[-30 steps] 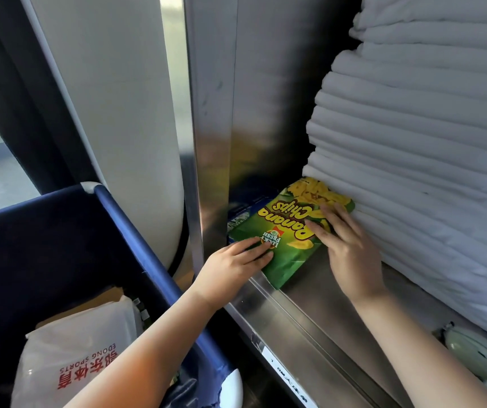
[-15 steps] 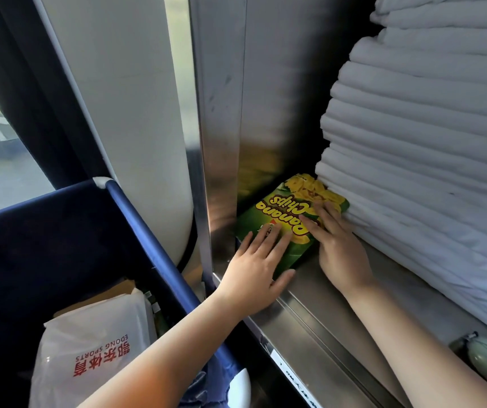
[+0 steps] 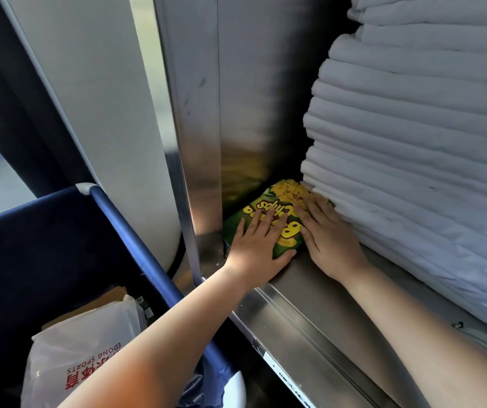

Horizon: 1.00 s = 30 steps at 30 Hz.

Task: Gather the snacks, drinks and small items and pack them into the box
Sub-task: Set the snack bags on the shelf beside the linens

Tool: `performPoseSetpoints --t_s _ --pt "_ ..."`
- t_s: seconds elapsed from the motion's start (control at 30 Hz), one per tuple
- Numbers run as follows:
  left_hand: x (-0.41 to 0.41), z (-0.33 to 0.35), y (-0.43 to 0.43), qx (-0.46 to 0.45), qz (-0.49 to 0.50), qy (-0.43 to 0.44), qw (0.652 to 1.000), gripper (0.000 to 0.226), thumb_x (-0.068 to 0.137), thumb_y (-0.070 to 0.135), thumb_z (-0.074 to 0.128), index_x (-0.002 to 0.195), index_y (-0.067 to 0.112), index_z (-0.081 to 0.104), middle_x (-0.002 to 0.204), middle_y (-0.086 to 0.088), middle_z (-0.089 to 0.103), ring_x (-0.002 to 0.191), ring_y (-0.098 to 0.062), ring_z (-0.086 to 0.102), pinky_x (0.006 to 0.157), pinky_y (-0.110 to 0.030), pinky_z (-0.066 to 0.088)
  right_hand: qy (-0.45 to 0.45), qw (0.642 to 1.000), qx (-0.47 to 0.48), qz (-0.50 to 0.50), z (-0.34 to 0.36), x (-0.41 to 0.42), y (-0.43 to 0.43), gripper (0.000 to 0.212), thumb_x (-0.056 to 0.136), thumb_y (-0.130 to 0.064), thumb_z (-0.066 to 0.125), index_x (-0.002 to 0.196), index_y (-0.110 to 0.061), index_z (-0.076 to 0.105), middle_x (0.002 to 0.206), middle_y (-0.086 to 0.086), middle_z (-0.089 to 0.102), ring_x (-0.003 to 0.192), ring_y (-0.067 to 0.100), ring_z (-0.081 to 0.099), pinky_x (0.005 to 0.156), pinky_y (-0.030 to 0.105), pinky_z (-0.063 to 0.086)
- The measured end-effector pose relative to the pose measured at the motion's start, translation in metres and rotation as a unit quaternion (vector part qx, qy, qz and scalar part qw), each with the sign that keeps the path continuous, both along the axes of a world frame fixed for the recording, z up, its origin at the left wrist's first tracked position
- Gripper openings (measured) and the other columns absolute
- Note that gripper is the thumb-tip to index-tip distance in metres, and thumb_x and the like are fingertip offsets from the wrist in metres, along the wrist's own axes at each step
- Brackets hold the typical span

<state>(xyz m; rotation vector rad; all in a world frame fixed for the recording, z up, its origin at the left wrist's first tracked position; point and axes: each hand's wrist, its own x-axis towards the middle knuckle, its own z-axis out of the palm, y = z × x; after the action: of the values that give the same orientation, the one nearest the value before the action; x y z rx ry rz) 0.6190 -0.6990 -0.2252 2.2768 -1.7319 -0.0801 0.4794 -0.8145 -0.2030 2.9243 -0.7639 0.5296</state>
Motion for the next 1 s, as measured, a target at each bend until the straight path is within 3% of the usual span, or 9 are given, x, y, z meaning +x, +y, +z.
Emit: performPoseSetpoints --t_s 0.2,0.37,0.53,0.9,1.0 --pt "0.001 -0.005 -0.003 -0.010 0.006 -0.015 1.000 0.072 0.090 0.062 0.035 0.150 0.036 0.005 0.159 0.005 0.000 0.145 -0.017 -0.006 0.116 -0.042 -0.003 0.036 0.999 0.028 -0.027 -0.013 0.004 0.002 0.050 0.101 -0.030 0.031 0.149 -0.017 0.023 0.157 0.006 0.016 0.146 0.023 0.005 0.114 0.029 -0.001" --pt "0.003 -0.008 -0.002 -0.021 0.000 -0.030 0.999 0.072 0.089 0.063 0.035 0.150 0.037 0.005 0.159 0.005 0.003 0.145 -0.018 -0.003 0.115 -0.044 -0.002 0.034 0.993 0.104 -0.039 -0.023 0.003 0.004 0.051 0.102 -0.032 0.025 0.150 -0.022 0.012 0.158 0.000 0.009 0.146 0.016 0.000 0.114 0.025 0.004" --pt "0.002 -0.007 -0.007 -0.015 0.016 -0.020 1.000 0.073 0.089 0.064 0.035 0.150 0.035 0.007 0.159 0.003 0.003 0.145 -0.020 -0.003 0.115 -0.045 -0.002 0.050 0.989 0.142 -0.012 -0.016 0.006 -0.008 0.052 0.102 -0.034 0.024 0.150 -0.024 0.009 0.159 -0.002 0.002 0.145 0.014 -0.005 0.112 0.022 -0.003" --pt "0.006 -0.006 -0.013 0.002 0.018 -0.024 1.000 0.073 0.089 0.065 0.032 0.149 0.035 0.004 0.159 0.003 0.004 0.145 -0.022 -0.001 0.115 -0.045 -0.003 0.069 0.983 0.166 -0.035 -0.008 0.013 -0.007 0.053 0.102 -0.036 0.024 0.151 -0.024 0.007 0.159 -0.001 0.003 0.145 0.015 -0.003 0.116 0.029 0.003" --pt "0.007 -0.005 -0.010 0.009 0.007 -0.028 1.000 0.072 0.090 0.066 0.029 0.149 0.036 0.003 0.159 0.003 0.002 0.145 -0.022 -0.002 0.115 -0.045 -0.002 0.051 0.986 0.146 -0.066 -0.007 0.001 0.015 0.059 0.100 -0.037 0.033 0.151 -0.020 0.009 0.159 0.003 0.004 0.146 0.018 -0.001 0.115 0.031 0.010"
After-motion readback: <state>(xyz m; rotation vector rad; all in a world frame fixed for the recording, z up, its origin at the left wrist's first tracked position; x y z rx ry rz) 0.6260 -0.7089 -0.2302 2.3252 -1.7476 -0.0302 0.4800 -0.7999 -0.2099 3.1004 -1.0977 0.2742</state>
